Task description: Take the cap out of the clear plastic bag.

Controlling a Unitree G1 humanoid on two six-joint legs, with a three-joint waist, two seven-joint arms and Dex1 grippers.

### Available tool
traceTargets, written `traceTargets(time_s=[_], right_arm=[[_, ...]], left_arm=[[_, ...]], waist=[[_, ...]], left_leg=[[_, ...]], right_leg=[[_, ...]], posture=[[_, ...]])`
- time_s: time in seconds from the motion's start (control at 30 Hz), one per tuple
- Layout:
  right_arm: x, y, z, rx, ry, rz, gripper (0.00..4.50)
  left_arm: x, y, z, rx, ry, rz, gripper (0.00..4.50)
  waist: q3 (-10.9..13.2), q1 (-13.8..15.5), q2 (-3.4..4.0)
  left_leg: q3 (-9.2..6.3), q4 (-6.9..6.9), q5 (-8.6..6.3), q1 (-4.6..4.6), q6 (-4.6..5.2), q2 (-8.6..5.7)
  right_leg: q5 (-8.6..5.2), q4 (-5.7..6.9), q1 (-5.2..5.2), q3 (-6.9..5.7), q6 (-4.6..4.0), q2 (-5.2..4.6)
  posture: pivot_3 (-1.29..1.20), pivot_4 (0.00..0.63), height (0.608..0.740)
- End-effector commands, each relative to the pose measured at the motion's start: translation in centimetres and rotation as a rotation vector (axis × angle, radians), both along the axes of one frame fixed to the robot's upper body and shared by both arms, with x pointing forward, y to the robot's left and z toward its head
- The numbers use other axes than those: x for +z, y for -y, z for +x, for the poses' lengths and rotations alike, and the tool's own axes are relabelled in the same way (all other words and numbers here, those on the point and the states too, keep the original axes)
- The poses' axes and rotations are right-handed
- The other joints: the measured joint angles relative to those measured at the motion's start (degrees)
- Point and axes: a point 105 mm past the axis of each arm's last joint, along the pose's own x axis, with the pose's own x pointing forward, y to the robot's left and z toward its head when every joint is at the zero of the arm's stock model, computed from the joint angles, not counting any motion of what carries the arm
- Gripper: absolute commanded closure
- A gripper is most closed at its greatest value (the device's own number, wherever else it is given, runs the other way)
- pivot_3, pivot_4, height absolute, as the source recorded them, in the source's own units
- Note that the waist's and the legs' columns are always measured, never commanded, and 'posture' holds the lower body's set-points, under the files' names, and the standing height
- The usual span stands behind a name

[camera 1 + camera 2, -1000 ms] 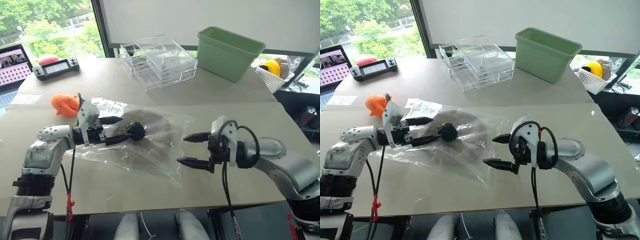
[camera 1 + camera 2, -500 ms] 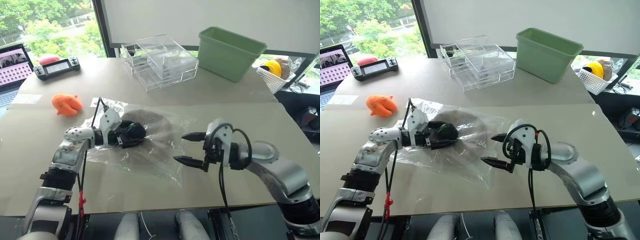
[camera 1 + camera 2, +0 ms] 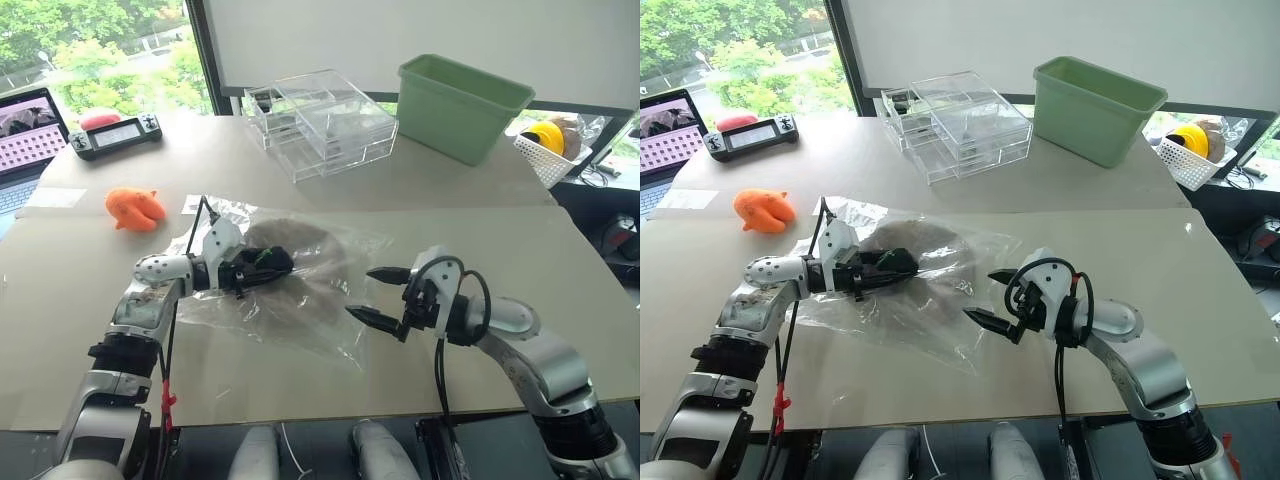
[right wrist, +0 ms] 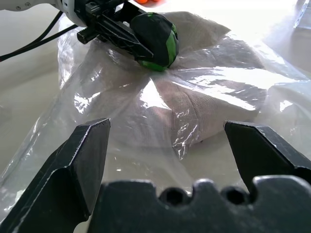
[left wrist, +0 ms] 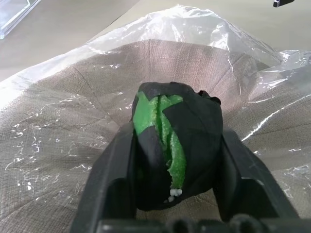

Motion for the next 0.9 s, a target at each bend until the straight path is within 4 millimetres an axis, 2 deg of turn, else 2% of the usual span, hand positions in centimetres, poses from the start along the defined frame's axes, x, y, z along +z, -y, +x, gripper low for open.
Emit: traceTargets(time_s=[0.03, 0.17, 0.27, 0.33, 0.4, 0.43, 0.5, 0.57, 0.6, 0.73, 0.8, 0.9], right_arm=[[1.0, -0.3, -0.5, 0.024, 0.051, 0.009, 0.0], [0.8, -0.2, -0.5, 0.025, 0.046, 0.004, 0.0], [0.6, -0.2, -0.5, 0.027, 0.04, -0.003, 0.0], [0.5, -0.2, -0.5, 0.03, 0.038, -0.004, 0.0], [0.5, -0.2, -0.5, 0.032, 0.036, -0.003, 0.0], [0.5, -0.2, -0.5, 0.032, 0.036, -0.003, 0.0], [0.5, 0.0, -0.5, 0.028, 0.034, -0.004, 0.0], [0.5, 0.1, -0.5, 0.023, 0.033, -0.004, 0.0], [0.5, 0.2, -0.5, 0.02, 0.033, -0.004, 0.0], [0.5, 0.3, -0.6, 0.009, 0.03, 0.002, 0.0], [0.5, 0.4, -0.6, -0.001, 0.026, 0.011, 0.0], [0.5, 0.7, -0.6, -0.019, 0.024, 0.022, 0.0]], left_arm=[[1.7, 0.0, 0.5, 0.016, 0.053, -0.058, 3.25], [6.6, -2.3, 3.0, 0.228, 0.146, -0.316, 3.25], [8.5, -4.4, 4.1, 0.36, 0.186, -0.398, 3.25], [10.2, -7.6, 5.1, 0.523, 0.227, -0.473, 3.25], [11.3, -11.6, 5.8, 0.708, 0.259, -0.536, 3.25], [11.4, -12.8, 5.9, 0.761, 0.269, -0.546, 3.25], [10.6, -20.0, 5.8, 1.129, 0.29, -0.474, 3.25], [9.4, -26.3, 3.7, 1.468, 0.299, -0.381, 3.25], [8.9, -28.0, 2.8, 1.565, 0.299, -0.356, 3.25], [7.4, -30.7, 0.8, 1.719, 0.285, -0.255, 3.25], [6.2, -30.6, 0.9, 1.736, 0.244, -0.217, 3.25], [4.8, -29.3, 2.0, 1.708, 0.188, -0.194, 3.25]], waist=[[0.0, 0.0, 0.0], [0.0, 0.2, -0.01], [0.0, 0.0, -0.03], [0.0, -0.2, -0.02], [0.0, -0.4, -0.03], [0.0, -0.5, -0.03], [0.0, -0.8, -0.03], [0.0, -1.6, -0.08], [0.1, -1.8, -0.1], [0.1, -0.3, -0.13], [0.1, 0.8, -0.2], [0.1, 1.9, -0.28]], left_leg=[[0.0, 0.0, 0.0, 0.0, 0.0, 0.0], [-0.04, 0.04, 0.0, -0.02, 0.0, 0.0], [-0.11, 0.11, 0.0, -0.07, 0.0, 0.0], [-0.1, 0.1, -0.02, -0.06, 0.03, -0.01], [-0.11, 0.09, -0.02, -0.04, 0.04, 0.0], [-0.11, 0.07, -0.02, -0.03, 0.04, 0.01], [-0.11, 0.06, -0.02, -0.02, 0.04, 0.0], [-0.11, 0.06, -0.03, -0.01, 0.04, 0.0], [-0.1, 0.04, -0.04, 0.01, 0.06, 0.0], [-0.13, 0.01, -0.08, -0.02, 0.11, -0.04], [-0.18, 0.07, -0.06, -0.02, 0.09, -0.06], [-0.23, 0.13, -0.03, -0.03, 0.03, -0.05]], right_leg=[[0.0, 0.0, 0.0, 0.0, 0.0, 0.0], [0.0, 0.01, 0.0, -0.04, 0.0, 0.0], [0.0, 0.01, 0.02, -0.1, 0.01, 0.0], [0.01, 0.0, 0.01, -0.09, 0.01, -0.01], [0.01, 0.02, 0.0, -0.1, 0.01, 0.0], [0.01, 0.02, -0.01, -0.09, 0.0, 0.01], [0.01, 0.03, -0.01, -0.08, 0.0, 0.0], [0.01, 0.03, -0.02, -0.1, 0.01, 0.0], [0.01, 0.02, -0.04, -0.07, 0.02, 0.0], [0.01, 0.03, -0.01, -0.22, 0.01, -0.11], [0.01, 0.03, 0.05, -0.35, 0.01, -0.15], [0.01, 0.02, 0.11, -0.48, 0.02, -0.15]], posture=[[0.0, 0.15, 0.735], [0.0, 0.15, 0.735], [0.0, 0.15, 0.735], [0.0, 0.15, 0.735], [0.0, 0.15, 0.735], [0.0, 0.15, 0.735], [0.0, 0.15, 0.735], [0.0, 0.15, 0.735], [0.0, 0.15, 0.735], [0.0, 0.15, 0.735], [0.0, 0.15, 0.735], [0.0, 0.15, 0.735]])
